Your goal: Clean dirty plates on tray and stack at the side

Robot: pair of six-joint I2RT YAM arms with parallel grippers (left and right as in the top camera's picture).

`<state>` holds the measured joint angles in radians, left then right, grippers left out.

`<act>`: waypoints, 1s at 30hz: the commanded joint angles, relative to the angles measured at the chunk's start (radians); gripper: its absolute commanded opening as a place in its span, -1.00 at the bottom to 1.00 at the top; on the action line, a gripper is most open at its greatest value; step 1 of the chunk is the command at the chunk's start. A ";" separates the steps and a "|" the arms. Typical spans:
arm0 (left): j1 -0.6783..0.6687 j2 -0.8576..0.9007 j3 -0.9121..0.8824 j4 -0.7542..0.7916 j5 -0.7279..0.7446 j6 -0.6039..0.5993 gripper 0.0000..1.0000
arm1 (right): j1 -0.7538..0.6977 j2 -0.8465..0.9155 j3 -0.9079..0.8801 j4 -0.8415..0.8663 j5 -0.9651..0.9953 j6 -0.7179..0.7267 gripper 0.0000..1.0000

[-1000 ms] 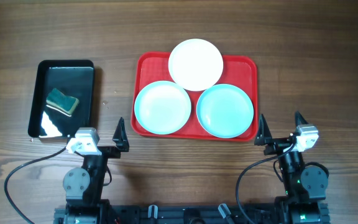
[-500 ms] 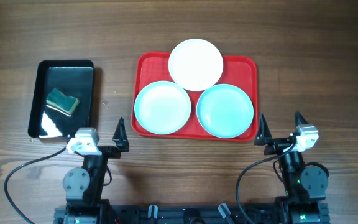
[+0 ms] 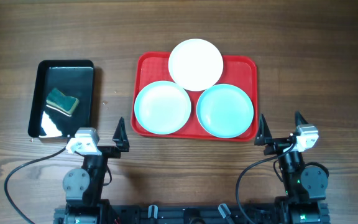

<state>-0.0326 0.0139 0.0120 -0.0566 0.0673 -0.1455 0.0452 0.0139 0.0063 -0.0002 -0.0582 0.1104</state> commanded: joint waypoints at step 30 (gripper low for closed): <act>0.221 1.485 1.479 -0.887 -0.285 -0.619 1.00 | 0.003 0.004 -0.001 0.002 0.013 -0.005 0.99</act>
<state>0.1799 1.4616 1.4750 -0.9386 -0.2630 -0.6960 0.0452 0.0223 0.0063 -0.0006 -0.0547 0.1104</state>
